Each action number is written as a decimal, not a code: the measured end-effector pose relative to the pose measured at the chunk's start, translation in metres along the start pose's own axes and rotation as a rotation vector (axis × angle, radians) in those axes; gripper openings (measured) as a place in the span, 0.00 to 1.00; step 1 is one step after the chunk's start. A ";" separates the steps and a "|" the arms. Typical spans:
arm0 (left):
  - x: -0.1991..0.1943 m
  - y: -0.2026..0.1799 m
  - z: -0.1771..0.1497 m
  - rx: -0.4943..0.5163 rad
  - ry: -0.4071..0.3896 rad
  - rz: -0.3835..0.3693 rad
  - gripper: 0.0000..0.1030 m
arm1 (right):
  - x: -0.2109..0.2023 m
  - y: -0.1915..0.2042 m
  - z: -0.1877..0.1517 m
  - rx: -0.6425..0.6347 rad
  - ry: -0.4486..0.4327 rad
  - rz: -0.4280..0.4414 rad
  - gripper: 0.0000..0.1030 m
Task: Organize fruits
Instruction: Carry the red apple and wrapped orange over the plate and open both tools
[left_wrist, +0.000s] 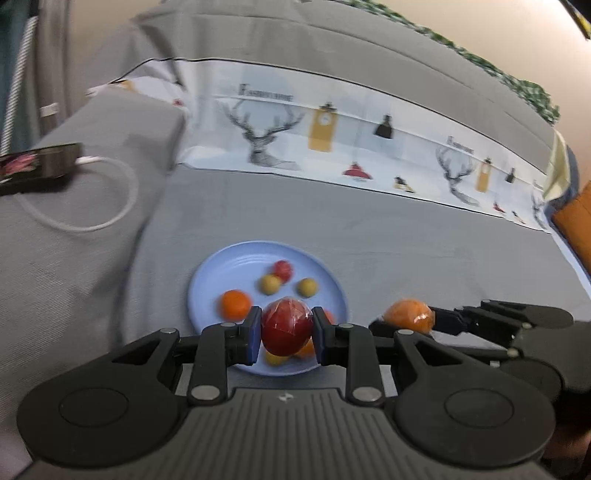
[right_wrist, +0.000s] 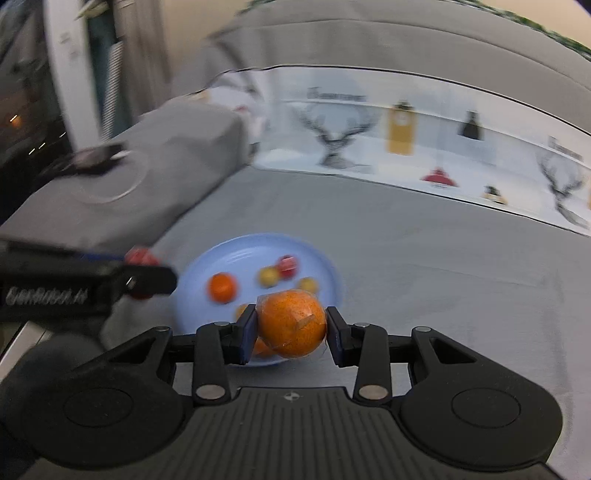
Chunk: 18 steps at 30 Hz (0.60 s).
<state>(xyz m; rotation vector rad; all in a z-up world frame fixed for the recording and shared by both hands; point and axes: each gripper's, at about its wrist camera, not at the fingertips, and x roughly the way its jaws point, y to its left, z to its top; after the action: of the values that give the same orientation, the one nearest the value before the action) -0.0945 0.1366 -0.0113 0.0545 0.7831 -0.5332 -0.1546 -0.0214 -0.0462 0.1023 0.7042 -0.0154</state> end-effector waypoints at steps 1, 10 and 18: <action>-0.001 0.004 0.000 0.000 0.006 0.013 0.30 | 0.000 0.006 0.000 -0.018 0.001 0.005 0.39; 0.061 0.026 0.029 0.018 0.071 0.069 0.30 | 0.049 0.012 0.018 -0.020 0.041 0.004 0.39; 0.129 0.033 0.042 0.009 0.142 0.085 0.30 | 0.111 0.004 0.026 -0.059 0.091 -0.014 0.39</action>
<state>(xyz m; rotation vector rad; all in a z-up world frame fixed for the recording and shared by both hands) 0.0248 0.0989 -0.0743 0.1344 0.9131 -0.4560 -0.0527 -0.0173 -0.0982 0.0422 0.7952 -0.0033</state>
